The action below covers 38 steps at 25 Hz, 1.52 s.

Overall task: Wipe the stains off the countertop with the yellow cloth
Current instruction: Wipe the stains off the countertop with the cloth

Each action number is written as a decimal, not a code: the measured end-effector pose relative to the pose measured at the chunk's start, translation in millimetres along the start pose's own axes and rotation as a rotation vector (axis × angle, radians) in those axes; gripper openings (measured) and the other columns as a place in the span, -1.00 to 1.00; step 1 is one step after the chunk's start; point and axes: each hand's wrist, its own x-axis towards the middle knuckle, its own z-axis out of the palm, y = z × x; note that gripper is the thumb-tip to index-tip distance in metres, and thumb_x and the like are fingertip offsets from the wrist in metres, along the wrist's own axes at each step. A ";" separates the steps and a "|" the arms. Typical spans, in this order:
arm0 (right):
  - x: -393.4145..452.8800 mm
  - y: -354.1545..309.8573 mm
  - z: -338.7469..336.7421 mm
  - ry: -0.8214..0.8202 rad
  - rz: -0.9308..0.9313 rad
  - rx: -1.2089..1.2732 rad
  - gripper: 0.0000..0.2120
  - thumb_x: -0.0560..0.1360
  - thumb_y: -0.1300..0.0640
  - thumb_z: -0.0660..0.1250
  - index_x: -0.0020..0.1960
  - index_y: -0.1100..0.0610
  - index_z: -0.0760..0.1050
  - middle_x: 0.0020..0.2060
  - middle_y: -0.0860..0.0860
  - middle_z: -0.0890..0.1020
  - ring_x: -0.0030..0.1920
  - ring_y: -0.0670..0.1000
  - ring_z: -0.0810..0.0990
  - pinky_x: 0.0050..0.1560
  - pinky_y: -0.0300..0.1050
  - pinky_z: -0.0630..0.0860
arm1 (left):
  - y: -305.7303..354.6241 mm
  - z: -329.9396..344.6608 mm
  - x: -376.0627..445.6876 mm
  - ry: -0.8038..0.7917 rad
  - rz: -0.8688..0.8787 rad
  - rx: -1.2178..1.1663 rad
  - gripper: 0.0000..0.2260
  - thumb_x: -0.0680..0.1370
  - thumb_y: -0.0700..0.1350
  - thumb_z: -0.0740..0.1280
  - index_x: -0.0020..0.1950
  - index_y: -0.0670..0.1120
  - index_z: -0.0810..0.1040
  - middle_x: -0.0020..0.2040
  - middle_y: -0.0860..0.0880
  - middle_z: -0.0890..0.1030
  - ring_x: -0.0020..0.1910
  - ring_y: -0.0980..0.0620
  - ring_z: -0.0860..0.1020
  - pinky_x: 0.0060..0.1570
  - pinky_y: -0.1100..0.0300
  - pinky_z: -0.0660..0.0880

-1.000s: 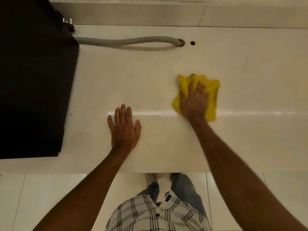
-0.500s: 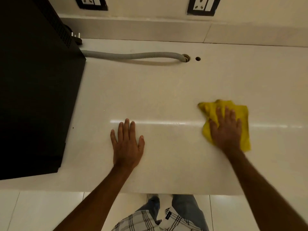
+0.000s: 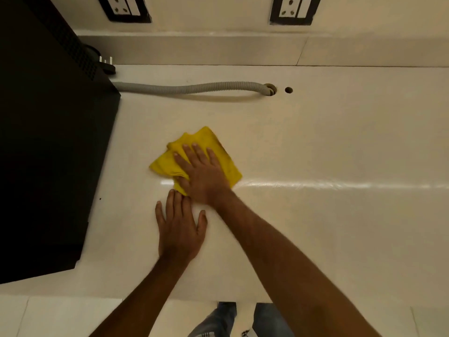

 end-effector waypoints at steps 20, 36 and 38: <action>105.3 -28.5 -5.3 -0.049 0.046 -0.040 -0.35 0.65 -0.22 0.06 0.68 -0.05 0.08 0.69 0.10 0.10 0.68 0.21 0.00 0.64 0.27 -0.12 | 1.1 -0.1 2.8 -0.038 0.013 0.041 -0.39 0.63 0.17 0.08 0.56 -0.18 0.37 0.57 -0.20 0.38 0.55 -0.22 0.37 0.50 -0.34 0.25; -111.7 157.8 -33.1 0.376 1.058 0.041 -0.36 0.60 -0.20 0.05 0.62 0.04 0.29 0.62 0.22 0.28 0.61 0.34 0.21 0.52 0.49 0.13 | -0.5 -3.2 -1.3 -0.090 0.001 -0.042 -0.41 0.65 0.17 0.03 0.59 -0.14 0.28 0.64 -0.16 0.25 0.62 -0.18 0.21 0.58 -0.29 0.08; -116.1 78.1 -6.5 0.401 0.863 0.018 -0.37 0.60 -0.18 0.14 0.61 0.06 0.30 0.60 0.24 0.31 0.60 0.35 0.26 0.55 0.46 0.14 | 1.2 -3.5 -1.7 -0.085 0.001 -0.024 -0.41 0.65 0.16 0.03 0.57 -0.15 0.30 0.63 -0.17 0.27 0.61 -0.19 0.24 0.57 -0.30 0.10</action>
